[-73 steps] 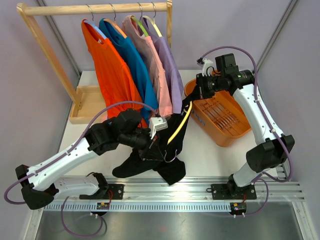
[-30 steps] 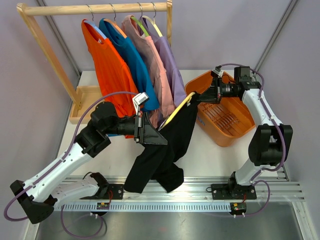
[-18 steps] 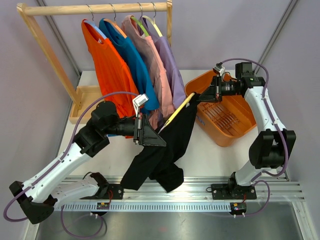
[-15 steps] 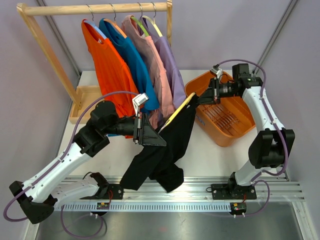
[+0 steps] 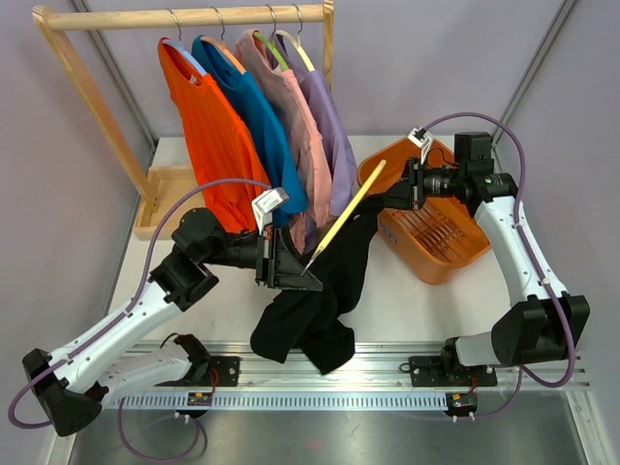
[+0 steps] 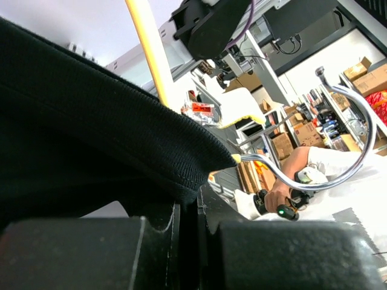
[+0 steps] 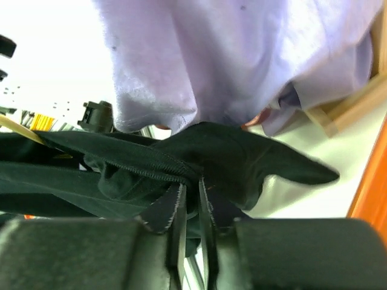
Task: Remove the t-shirt from the hanger
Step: Remove the tshirt from the hanger
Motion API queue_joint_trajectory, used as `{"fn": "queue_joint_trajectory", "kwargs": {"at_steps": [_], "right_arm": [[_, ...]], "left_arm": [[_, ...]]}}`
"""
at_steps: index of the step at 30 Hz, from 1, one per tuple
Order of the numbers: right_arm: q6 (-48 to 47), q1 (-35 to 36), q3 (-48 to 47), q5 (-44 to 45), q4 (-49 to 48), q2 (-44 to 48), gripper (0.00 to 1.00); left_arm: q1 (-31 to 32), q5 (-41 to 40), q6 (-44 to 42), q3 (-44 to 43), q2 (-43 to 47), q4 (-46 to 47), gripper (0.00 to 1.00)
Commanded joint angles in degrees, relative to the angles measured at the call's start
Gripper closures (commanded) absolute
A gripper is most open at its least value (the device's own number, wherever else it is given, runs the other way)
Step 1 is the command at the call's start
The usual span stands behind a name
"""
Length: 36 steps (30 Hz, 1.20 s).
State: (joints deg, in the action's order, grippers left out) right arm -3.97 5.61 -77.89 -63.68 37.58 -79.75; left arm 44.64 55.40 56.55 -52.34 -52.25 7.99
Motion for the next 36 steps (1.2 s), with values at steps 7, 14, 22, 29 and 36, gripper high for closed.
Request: {"fn": "queue_joint_trajectory", "kwargs": {"at_steps": [7,14,22,29,36], "right_arm": [[-27.6,-1.1,2.9,-4.9,6.3,6.1,0.42],[-51.6,-3.2,-0.8,-2.2,26.2,8.8,0.22],[-73.4,-3.5,-8.9,-4.5,44.5,8.9,0.05],[-79.2,11.3,-21.6,-3.8,54.2,3.7,0.05],[-76.0,27.2,-27.6,3.0,50.1,-2.6,0.07]], "left_arm": [[-1.1,6.8,0.7,1.9,-2.8,20.0,1.0],[-8.9,15.6,-14.3,-3.0,-3.3,-6.0,1.0],[-10.5,16.2,-27.9,-3.4,-2.9,-29.2,1.0],[-8.3,13.1,-37.7,-6.0,-4.8,-44.3,1.0],[-3.9,10.3,-42.1,-9.6,-8.4,-49.4,1.0]]}}
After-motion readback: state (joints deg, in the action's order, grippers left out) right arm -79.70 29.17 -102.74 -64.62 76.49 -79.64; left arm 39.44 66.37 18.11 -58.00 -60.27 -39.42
